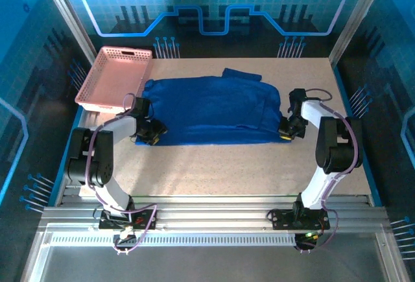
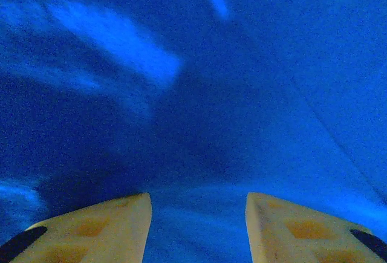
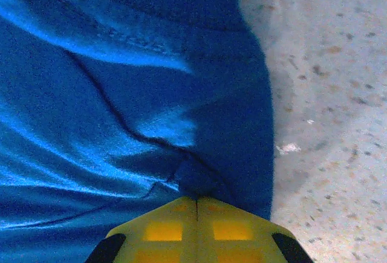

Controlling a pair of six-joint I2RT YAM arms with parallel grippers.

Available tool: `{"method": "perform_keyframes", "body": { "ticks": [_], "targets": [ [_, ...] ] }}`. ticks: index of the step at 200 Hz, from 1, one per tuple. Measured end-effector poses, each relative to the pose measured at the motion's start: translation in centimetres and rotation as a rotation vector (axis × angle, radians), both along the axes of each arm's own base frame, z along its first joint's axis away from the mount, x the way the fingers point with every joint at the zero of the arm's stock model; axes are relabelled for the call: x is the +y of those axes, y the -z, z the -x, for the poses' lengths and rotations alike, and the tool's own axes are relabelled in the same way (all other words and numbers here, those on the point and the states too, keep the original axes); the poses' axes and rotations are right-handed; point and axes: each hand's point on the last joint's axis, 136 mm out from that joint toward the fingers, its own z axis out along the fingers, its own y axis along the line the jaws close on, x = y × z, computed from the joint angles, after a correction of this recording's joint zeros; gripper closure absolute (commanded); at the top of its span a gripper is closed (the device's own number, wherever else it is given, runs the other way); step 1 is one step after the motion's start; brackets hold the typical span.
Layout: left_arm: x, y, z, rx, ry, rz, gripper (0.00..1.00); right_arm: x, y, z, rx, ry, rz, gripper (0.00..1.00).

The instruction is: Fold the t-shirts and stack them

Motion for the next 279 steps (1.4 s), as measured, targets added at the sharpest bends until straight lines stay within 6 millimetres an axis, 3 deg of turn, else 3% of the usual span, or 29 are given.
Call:
{"method": "perform_keyframes", "body": {
  "ticks": [38,73,89,111,137,158,190,225,251,279],
  "targets": [
    [0.2,0.2,2.6,0.008,0.014,-0.012,0.51,-0.6,-1.1,2.3,-0.003,0.004,0.039,1.00],
    [-1.2,0.2,4.4,0.005,0.060,-0.012,0.50,-1.2,-0.7,4.8,0.034,0.026,0.049,1.00],
    [-1.5,0.1,5.0,-0.003,0.071,-0.011,0.47,-1.7,-0.4,5.3,0.052,0.044,0.053,0.86],
    [-1.6,-0.3,5.6,-0.008,0.056,-0.003,0.34,-1.9,-0.5,5.5,0.053,0.057,0.057,0.67],
    [-1.7,-1.7,6.2,-0.016,0.040,0.011,0.26,-1.4,-2.4,5.2,-0.009,0.063,0.040,0.51],
    [-2.3,-3.7,5.9,-0.045,0.029,0.033,0.21,0.7,-5.1,4.4,-0.106,0.022,-0.009,0.47],
    [-3.7,-8.5,4.2,-0.159,0.047,0.061,0.18,7.1,-7.8,2.8,-0.182,-0.081,-0.166,0.46],
    [-5.4,-14.3,1.9,-0.316,0.136,0.047,0.16,11.0,-5.3,2.5,-0.084,-0.037,-0.321,0.47],
    [-6.2,-18.0,1.5,-0.435,0.211,-0.005,0.14,11.9,-3.1,2.7,-0.018,0.001,-0.346,0.49],
    [-5.6,-21.1,1.7,-0.540,0.237,-0.055,0.11,12.1,-1.8,2.3,0.008,0.031,-0.351,0.51]
  ]
}}
